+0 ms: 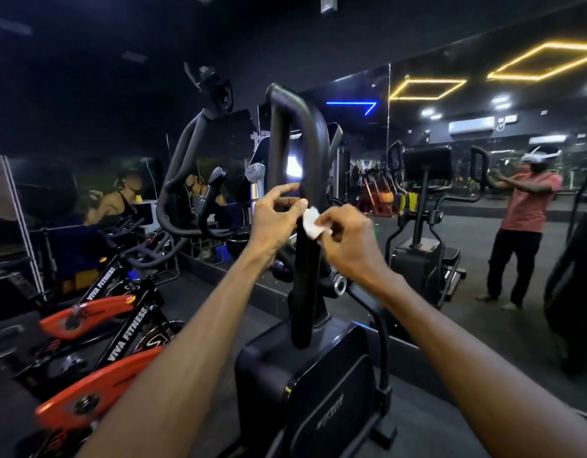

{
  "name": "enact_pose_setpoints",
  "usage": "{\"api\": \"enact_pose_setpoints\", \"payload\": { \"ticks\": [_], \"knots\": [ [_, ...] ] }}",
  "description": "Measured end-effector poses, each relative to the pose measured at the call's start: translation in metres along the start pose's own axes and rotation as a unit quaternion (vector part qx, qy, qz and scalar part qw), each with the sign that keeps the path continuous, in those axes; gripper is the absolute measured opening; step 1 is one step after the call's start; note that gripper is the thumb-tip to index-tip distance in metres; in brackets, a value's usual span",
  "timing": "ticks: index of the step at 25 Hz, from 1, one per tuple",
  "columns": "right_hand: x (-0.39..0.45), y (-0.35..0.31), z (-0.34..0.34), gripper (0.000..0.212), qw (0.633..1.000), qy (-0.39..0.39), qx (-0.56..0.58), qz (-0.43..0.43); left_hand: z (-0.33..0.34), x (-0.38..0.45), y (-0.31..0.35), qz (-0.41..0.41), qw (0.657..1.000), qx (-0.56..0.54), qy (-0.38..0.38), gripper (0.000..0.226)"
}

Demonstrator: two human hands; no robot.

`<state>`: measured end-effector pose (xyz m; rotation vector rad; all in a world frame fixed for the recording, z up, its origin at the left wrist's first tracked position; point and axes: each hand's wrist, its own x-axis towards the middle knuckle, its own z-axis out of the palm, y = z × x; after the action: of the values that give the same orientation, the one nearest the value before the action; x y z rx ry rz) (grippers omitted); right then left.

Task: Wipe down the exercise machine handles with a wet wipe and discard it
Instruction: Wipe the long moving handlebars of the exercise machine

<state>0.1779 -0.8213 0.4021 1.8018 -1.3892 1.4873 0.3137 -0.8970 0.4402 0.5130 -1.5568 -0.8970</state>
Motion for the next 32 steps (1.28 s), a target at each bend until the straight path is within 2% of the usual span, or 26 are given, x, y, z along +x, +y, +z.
{"api": "enact_pose_setpoints", "payload": {
  "ticks": [2, 5, 6, 9, 10, 13, 17, 20, 21, 24, 25, 26, 28, 29, 32],
  "knots": [
    [-0.022, -0.002, 0.012, 0.017, 0.998, -0.051, -0.025, -0.029, -0.005, -0.011, -0.010, -0.001, 1.000, 0.023, 0.000, 0.028],
    [-0.041, 0.003, 0.016, 0.029, 1.000, -0.004, -0.012, -0.002, -0.012, -0.028, -0.026, -0.042, 0.999, 0.011, -0.013, 0.021],
    [-0.049, 0.004, 0.019, 0.033, 1.000, -0.005, -0.016, -0.019, -0.014, -0.033, -0.032, -0.058, 0.998, 0.007, -0.009, 0.018],
    [-0.085, -0.001, 0.031, 0.023, 0.974, -0.115, -0.091, -0.171, -0.019, -0.044, -0.047, -0.078, 0.997, -0.001, 0.020, 0.014],
    [-0.087, -0.001, 0.033, 0.022, 0.968, -0.126, -0.109, -0.186, -0.020, -0.047, -0.052, -0.083, 0.996, -0.001, 0.030, 0.014],
    [-0.073, -0.001, 0.036, 0.020, 0.978, -0.067, -0.136, -0.139, -0.019, -0.055, -0.065, -0.106, 0.992, -0.006, 0.063, 0.013],
    [-0.091, -0.004, 0.044, 0.014, 0.936, -0.138, -0.197, -0.256, -0.014, -0.067, -0.075, -0.149, 0.983, -0.048, 0.091, 0.010],
    [-0.077, -0.002, 0.041, 0.008, 0.966, -0.079, -0.182, -0.168, -0.012, -0.074, -0.079, -0.153, 0.983, -0.046, 0.095, 0.009],
    [-0.083, -0.002, 0.043, 0.009, 0.965, -0.077, -0.185, -0.171, -0.011, -0.077, -0.079, -0.157, 0.982, -0.051, 0.094, 0.009],
    [-0.129, 0.002, 0.048, 0.017, 0.920, -0.181, -0.194, -0.289, -0.010, -0.085, -0.081, -0.174, 0.978, -0.083, 0.080, 0.009],
    [-0.131, 0.004, 0.047, 0.019, 0.925, -0.189, -0.178, -0.278, -0.010, -0.087, -0.083, -0.175, 0.978, -0.086, 0.079, 0.010],
    [-0.124, 0.008, 0.047, 0.021, 0.945, -0.169, -0.152, -0.234, -0.010, -0.087, -0.084, -0.175, 0.978, -0.083, 0.083, 0.011],
    [-0.113, 0.010, 0.046, 0.025, 0.984, -0.091, -0.083, -0.130, -0.009, -0.087, -0.086, -0.174, 0.978, -0.067, 0.095, 0.012],
    [-0.115, 0.010, 0.046, 0.027, 0.989, -0.083, -0.064, -0.106, -0.007, -0.087, -0.087, -0.172, 0.978, -0.061, 0.098, 0.012],
    [-0.132, 0.017, 0.045, 0.028, 0.983, -0.101, -0.042, -0.149, -0.006, -0.086, -0.090, -0.169, 0.980, -0.043, 0.095, 0.009]
  ]
}}
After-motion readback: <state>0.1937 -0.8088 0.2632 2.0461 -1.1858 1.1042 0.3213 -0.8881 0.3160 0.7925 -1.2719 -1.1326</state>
